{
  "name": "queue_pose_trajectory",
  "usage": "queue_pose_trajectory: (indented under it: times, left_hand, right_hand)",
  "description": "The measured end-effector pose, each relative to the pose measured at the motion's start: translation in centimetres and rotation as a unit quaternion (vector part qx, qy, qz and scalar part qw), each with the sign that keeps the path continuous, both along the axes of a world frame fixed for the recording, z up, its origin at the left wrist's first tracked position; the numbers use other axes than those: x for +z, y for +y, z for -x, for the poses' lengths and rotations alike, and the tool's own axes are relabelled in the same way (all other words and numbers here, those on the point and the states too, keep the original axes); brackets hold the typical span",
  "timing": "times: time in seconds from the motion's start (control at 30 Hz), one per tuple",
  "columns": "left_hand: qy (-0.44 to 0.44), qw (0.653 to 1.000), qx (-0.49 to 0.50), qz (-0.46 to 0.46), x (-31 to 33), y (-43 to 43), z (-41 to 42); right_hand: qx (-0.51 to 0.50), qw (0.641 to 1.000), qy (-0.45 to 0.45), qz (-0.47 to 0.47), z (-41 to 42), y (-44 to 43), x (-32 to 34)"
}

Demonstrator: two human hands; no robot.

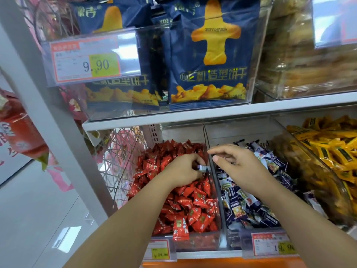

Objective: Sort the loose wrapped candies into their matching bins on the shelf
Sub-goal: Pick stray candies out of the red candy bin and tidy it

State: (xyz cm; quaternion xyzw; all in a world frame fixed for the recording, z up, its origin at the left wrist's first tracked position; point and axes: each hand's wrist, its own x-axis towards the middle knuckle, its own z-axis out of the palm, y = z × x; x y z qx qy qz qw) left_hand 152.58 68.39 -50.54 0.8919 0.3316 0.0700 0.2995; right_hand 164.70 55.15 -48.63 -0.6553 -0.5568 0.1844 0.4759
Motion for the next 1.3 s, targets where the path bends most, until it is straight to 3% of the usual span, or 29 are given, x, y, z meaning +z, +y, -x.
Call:
queue_pose_trajectory:
  times: [0.1, 0.2, 0.27, 0.33, 0.43, 0.6, 0.67, 0.93, 1.1, 1.3]
  left_hand:
    - [-0.064, 0.998, 0.012, -0.006, 0.8, -0.4, 0.9]
    - [-0.191, 0.977, 0.072, -0.063, 2.6, -0.8, 1.2]
    - [-0.226, 0.97, 0.055, -0.074, 4.0, -1.1, 0.8]
    - [-0.188, 0.98, -0.003, -0.066, 5.0, -1.1, 0.0]
    - [-0.153, 0.987, 0.006, -0.04, 5.4, 0.0, -0.4]
    - [0.059, 0.986, -0.027, -0.154, 3.8, 1.8, -1.1]
    - [0.103, 0.98, -0.055, -0.161, 3.3, 2.3, -1.8]
    - [0.225, 0.969, -0.076, -0.063, 3.0, 6.2, -2.6]
    - [0.222, 0.972, -0.072, -0.035, 3.7, 7.3, -0.9]
    - [0.12, 0.991, -0.047, -0.047, 4.2, 7.0, 1.7]
  right_hand:
    - [-0.02, 1.0, -0.002, -0.009, -0.1, 0.0, 0.0]
    - [-0.105, 0.993, -0.013, -0.061, -0.3, 0.0, 0.2]
    - [-0.163, 0.981, -0.022, -0.103, -0.3, -0.1, 0.5]
    - [-0.191, 0.973, -0.022, -0.127, -0.2, -0.3, 0.7]
    - [-0.173, 0.976, -0.025, -0.131, 0.0, -0.4, 0.7]
    - [-0.046, 0.997, -0.06, -0.016, 0.1, 0.2, -0.2]
    - [-0.01, 0.998, -0.054, 0.019, 0.1, 0.6, -0.4]
    - [-0.011, 1.0, 0.003, 0.026, -0.5, 1.6, -0.8]
    - [-0.017, 0.999, -0.001, 0.028, -0.6, 1.8, -0.8]
    - [-0.012, 1.0, -0.003, 0.025, -0.4, 1.6, -0.7]
